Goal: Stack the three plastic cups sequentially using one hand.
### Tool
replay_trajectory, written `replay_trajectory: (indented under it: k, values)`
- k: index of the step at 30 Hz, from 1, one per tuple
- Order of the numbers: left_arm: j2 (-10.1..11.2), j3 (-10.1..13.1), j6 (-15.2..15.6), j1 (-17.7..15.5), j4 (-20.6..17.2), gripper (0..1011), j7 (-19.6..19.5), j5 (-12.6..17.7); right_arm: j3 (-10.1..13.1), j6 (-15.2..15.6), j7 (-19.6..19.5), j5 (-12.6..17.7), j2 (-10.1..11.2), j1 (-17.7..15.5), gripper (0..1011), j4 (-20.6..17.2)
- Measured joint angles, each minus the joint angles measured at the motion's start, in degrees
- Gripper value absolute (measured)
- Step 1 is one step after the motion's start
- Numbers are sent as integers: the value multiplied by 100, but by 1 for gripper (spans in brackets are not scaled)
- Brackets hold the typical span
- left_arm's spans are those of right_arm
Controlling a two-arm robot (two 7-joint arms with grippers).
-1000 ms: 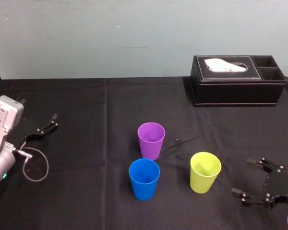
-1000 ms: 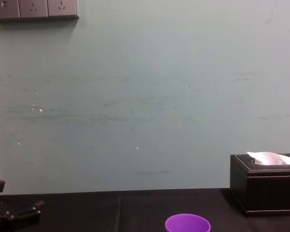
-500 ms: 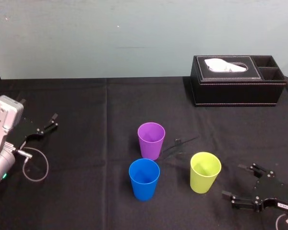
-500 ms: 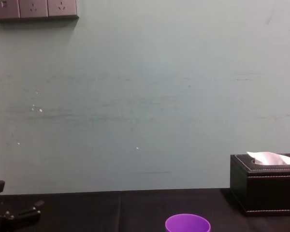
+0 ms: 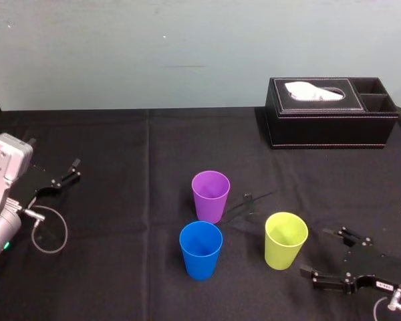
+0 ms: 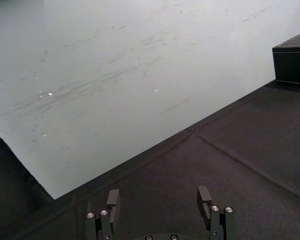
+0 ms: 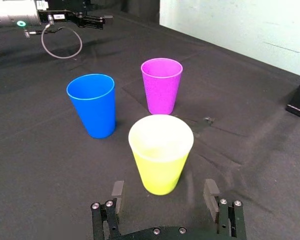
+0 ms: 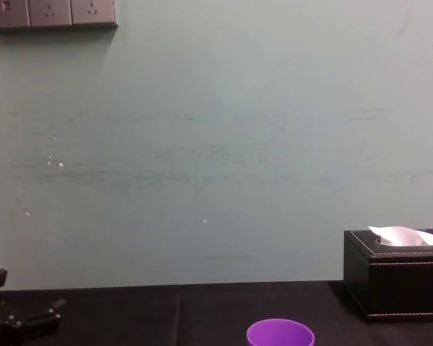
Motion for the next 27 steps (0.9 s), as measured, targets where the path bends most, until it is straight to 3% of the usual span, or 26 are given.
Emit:
replay_trajectory:
  k: [27]
  values:
    - [0, 0, 0, -1, 0, 1010, 0, 0, -381, 137, 0, -74, -175, 458, 1000, 113]
